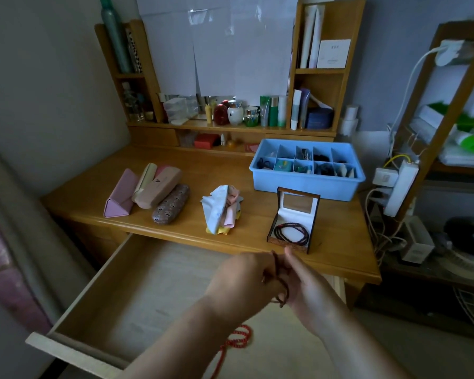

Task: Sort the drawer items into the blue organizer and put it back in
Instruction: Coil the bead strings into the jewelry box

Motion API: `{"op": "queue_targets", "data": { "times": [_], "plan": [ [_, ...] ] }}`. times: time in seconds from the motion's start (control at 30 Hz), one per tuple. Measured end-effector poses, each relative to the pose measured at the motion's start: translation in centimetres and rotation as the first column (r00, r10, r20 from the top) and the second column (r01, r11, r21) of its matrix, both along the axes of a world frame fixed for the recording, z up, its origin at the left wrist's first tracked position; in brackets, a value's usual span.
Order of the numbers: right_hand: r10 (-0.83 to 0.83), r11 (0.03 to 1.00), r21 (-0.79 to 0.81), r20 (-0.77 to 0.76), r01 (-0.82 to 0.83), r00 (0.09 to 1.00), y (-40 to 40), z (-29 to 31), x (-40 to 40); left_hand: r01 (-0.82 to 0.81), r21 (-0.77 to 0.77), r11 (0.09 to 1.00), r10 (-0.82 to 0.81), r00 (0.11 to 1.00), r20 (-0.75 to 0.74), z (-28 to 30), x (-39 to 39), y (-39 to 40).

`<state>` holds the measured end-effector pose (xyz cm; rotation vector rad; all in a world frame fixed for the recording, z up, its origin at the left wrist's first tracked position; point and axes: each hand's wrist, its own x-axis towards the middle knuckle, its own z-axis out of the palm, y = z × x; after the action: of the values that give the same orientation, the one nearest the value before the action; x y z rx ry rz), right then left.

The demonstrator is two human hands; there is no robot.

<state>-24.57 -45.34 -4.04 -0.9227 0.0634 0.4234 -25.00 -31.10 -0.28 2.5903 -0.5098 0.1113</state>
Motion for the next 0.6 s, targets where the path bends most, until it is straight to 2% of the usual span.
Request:
{"op": "queue_targets", "data": {
  "times": [0.07, 0.13, 0.2, 0.23, 0.27, 0.33, 0.37, 0.4, 0.43, 0.47, 0.53, 0.57, 0.6],
  "plan": [
    [0.11, 0.984, -0.146, 0.029, -0.105, 0.993, -0.2, 0.2, -0.4, -0.116, -0.067, 0.991, 0.115, 0.993, -0.011, 0.4, 1.5, -0.5],
    [0.129, 0.971, -0.203, -0.005, -0.128, 0.992, -0.9, 0.3, -0.5, -0.23, -0.167, 0.959, 0.22, 0.972, -0.078, 0.3, 3.0, 0.3],
    [0.051, 0.987, -0.149, -0.101, -0.066, 0.994, -1.7, 0.2, -0.3, -0.374, -0.338, 0.864, 0.285, 0.916, -0.284, -0.4, 4.0, 1.9],
    [0.005, 0.995, -0.095, -0.153, -0.019, 0.988, -2.1, 0.2, -0.1, -0.475, -0.432, 0.767, 0.295, 0.858, -0.421, -0.9, 4.1, 2.8],
    [-0.036, 0.999, -0.038, -0.201, 0.029, 0.979, -2.6, 0.1, 0.2, -0.59, -0.513, 0.623, 0.281, 0.781, -0.557, -1.4, 4.1, 3.8],
    [-0.105, 0.988, 0.08, -0.275, 0.132, 0.956, -3.8, -0.3, 0.6, -0.78, -0.589, 0.212, 0.155, 0.622, -0.767, -2.9, 3.7, 5.9],
    [-0.138, 0.975, 0.126, -0.306, 0.183, 0.942, -4.3, -0.5, 0.7, -0.816, -0.578, -0.003, 0.062, 0.577, -0.814, -3.7, 3.4, 6.9],
    [-0.168, 0.96, 0.156, -0.338, 0.232, 0.926, -4.8, -0.8, 0.8, -0.818, -0.549, -0.17, -0.014, 0.559, -0.829, -4.5, 3.1, 7.8],
    [-0.197, 0.945, 0.174, -0.369, 0.276, 0.908, -5.1, -1.0, 0.8, -0.804, -0.522, -0.285, -0.062, 0.559, -0.827, -5.2, 2.8, 8.4],
    [-0.228, 0.931, 0.178, -0.399, 0.318, 0.888, -5.3, -1.2, 0.9, -0.787, -0.503, -0.358, -0.086, 0.564, -0.822, -5.8, 2.6, 8.8],
    [-0.283, 0.912, 0.153, -0.439, 0.382, 0.853, -5.4, -1.5, 0.9, -0.765, -0.488, -0.419, -0.075, 0.565, -0.822, -6.4, 2.3, 8.8],
    [-0.303, 0.909, 0.129, -0.444, 0.395, 0.843, -5.2, -1.6, 0.9, -0.767, -0.499, -0.404, -0.042, 0.56, -0.827, -6.7, 2.2, 8.5],
    [-0.318, 0.91, 0.109, -0.436, 0.401, 0.842, -4.8, -1.7, 0.8, -0.777, -0.533, -0.334, 0.026, 0.558, -0.829, -6.8, 2.2, 8.2]
  ]
}}
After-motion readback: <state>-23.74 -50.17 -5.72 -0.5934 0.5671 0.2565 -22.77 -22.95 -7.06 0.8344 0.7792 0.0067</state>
